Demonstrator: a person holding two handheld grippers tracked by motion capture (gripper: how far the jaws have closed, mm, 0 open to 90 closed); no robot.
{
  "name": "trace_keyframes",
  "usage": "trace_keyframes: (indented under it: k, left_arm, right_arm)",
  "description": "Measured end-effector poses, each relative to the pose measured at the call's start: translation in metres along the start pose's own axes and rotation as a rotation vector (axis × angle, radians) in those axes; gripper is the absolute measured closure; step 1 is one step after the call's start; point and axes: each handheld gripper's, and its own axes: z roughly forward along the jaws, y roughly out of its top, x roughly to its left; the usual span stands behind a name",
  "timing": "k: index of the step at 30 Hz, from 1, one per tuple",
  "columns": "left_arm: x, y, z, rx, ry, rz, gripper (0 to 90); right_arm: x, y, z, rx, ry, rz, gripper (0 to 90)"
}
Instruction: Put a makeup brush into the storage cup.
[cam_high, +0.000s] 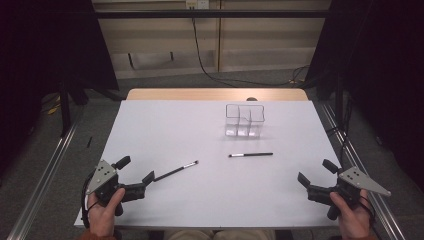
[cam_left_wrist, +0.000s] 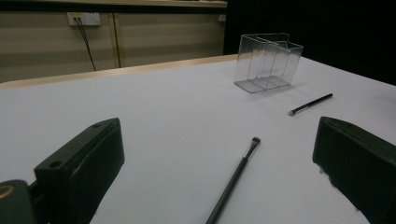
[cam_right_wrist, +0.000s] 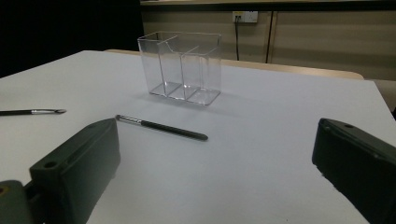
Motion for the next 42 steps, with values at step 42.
trace_keyframes:
  k: [42]
  left_arm:
    - [-0.014, 0.038, 0.035, 0.065, -0.101, 0.097, 2.4]
  right_arm:
    - [0.002, -0.001, 0.002, 0.012, 0.044, 0.002, 0.6]
